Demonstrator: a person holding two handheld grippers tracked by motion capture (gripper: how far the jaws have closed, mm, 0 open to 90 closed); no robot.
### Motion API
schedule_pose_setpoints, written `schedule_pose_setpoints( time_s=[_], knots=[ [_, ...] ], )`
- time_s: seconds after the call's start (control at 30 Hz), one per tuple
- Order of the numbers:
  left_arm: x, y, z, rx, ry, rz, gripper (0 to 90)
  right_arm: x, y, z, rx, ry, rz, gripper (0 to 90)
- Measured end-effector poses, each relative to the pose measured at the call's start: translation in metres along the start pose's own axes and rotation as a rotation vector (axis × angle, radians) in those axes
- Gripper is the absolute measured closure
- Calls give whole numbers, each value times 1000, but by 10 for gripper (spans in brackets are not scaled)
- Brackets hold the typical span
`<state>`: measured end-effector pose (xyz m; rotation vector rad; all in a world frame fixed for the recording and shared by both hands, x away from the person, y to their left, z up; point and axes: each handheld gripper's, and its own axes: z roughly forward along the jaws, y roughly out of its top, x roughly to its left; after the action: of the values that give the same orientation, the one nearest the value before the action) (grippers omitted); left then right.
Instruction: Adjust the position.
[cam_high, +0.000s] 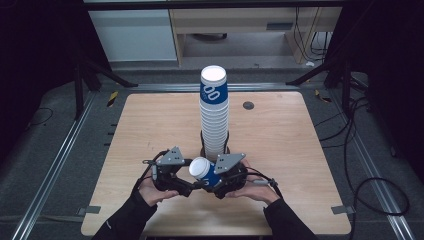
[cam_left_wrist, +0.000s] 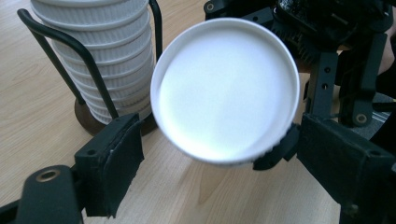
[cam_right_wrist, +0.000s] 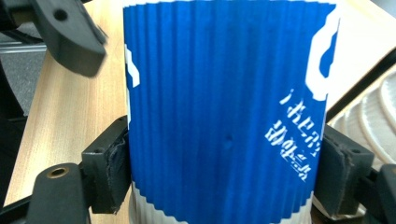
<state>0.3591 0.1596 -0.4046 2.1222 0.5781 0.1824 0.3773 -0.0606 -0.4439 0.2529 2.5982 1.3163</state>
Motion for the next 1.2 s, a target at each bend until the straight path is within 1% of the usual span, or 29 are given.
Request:
schedule_pose_setpoints(
  time_s=[0.23,0.37,0.5,0.6,0.77,0.83,1.1,1.17,1.2],
  knots=[
    [-1,1,4,14,6,8,159,4,2,5,4,14,-15,201],
    [-2,1,6,22,3,12,175,5,2,6,5,18,-24,201],
    [-2,1,8,29,-10,6,194,6,3,7,6,20,-24,201],
    [-3,0,9,32,-10,11,213,6,3,8,11,20,-27,200],
    [-4,0,8,22,-17,6,232,6,3,9,14,20,-21,196],
    [-4,0,7,3,-21,5,244,6,3,10,12,20,-25,192],
    [-6,1,6,4,-18,12,254,6,3,12,9,33,1,176],
    [-6,1,6,3,-13,17,254,5,3,11,4,34,17,171],
    [-6,1,6,0,-11,18,254,4,3,10,-3,38,32,153]
  ],
)
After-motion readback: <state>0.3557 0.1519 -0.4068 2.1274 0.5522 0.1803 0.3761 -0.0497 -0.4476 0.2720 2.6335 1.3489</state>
